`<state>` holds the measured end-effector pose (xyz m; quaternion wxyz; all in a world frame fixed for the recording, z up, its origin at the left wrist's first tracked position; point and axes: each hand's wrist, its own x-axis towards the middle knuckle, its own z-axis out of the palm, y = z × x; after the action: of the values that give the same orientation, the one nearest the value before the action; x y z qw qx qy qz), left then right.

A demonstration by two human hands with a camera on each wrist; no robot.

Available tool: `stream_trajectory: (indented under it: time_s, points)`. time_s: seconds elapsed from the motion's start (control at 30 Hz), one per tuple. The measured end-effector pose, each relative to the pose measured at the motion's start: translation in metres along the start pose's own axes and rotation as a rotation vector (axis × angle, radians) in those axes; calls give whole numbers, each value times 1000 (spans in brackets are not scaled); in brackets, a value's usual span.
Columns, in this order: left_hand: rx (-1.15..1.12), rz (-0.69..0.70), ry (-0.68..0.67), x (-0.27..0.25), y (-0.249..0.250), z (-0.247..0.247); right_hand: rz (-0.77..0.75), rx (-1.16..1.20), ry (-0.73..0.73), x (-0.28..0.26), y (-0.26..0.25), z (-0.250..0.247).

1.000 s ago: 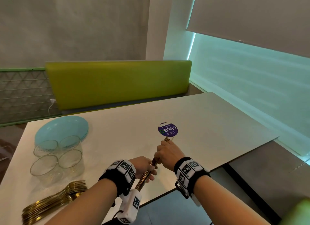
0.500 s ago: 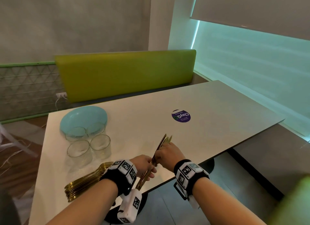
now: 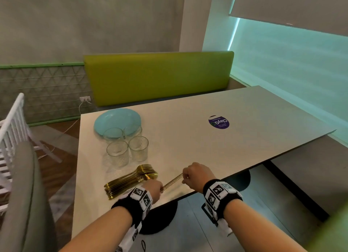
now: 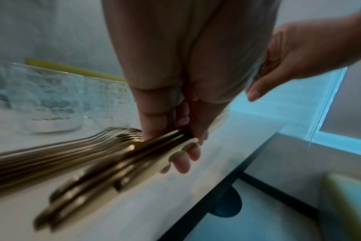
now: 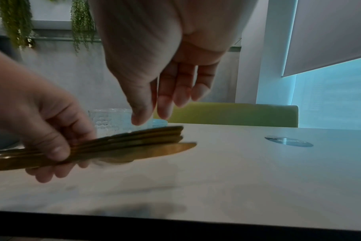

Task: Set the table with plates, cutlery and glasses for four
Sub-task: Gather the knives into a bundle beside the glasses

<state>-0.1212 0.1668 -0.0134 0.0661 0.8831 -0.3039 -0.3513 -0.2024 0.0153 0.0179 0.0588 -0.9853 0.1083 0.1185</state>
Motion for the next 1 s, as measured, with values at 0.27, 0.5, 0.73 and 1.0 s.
stream_trajectory:
  time_s: [0.27,0.5,0.73,1.0]
  points:
    - [344,-33,76,-6,-60,19,56,13,-3,-3,-9,2]
    - [424,-19,139,-9,-76,28,63,-5,18,-3,-10,3]
    - [519,4,108,-2,-77,20,60,-7,25,0,-10,0]
    - [504,-36,90,4,-76,11,80,-10,-1,3,-6,-2]
